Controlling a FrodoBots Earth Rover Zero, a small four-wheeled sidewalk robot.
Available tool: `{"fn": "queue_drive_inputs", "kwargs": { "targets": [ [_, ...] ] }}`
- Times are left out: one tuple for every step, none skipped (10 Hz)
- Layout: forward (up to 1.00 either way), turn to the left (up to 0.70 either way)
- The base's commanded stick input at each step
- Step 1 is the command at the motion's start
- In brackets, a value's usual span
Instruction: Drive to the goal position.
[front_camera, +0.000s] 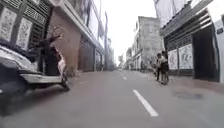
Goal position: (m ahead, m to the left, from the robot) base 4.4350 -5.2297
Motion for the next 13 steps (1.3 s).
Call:
{"fn": "queue_drive_inputs", "kwargs": {
  "targets": [
    [1.0,0.0],
    [1.0,0.0],
    [1.0,0.0],
    [1.0,0.0],
    [1.0,0.0],
    [1.0,0.0],
    [1.0,0.0],
    [1.0,0.0],
    [1.0,0.0],
    [1.0,0.0],
    [1.0,0.0],
    [1.0,-0.4],
    [1.0,-0.2]
  ]
}}
